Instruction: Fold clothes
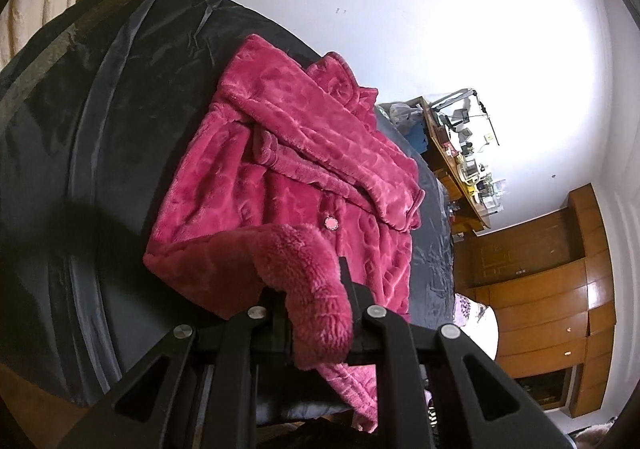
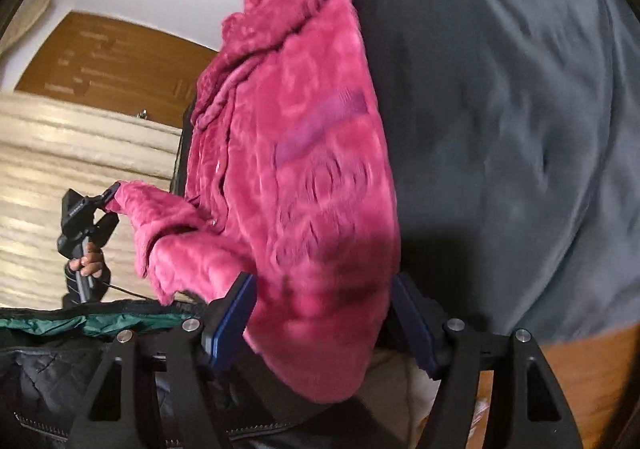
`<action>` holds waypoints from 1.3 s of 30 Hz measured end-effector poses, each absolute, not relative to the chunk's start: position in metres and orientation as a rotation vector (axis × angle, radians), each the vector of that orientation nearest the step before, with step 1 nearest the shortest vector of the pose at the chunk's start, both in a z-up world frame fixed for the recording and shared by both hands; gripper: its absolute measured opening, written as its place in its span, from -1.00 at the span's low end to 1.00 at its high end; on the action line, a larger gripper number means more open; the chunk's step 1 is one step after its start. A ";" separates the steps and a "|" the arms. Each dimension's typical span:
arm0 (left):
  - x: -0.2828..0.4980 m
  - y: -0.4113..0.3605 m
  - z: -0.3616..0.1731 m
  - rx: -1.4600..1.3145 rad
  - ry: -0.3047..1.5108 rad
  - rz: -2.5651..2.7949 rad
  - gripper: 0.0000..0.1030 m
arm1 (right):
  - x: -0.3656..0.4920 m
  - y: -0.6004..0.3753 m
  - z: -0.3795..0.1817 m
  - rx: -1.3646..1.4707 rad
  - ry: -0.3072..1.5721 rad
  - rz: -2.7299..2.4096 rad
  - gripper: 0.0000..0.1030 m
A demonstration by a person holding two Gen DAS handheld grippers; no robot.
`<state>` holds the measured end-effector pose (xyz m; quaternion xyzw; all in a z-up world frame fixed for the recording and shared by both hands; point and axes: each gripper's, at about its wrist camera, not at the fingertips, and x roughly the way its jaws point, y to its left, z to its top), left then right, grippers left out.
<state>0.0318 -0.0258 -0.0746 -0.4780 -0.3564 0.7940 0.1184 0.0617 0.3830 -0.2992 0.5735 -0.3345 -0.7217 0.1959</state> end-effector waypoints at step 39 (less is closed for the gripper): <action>-0.110 -0.062 0.019 -1.055 -1.086 2.397 -0.64 | -0.147 0.358 -0.197 0.849 -1.324 -1.929 -0.64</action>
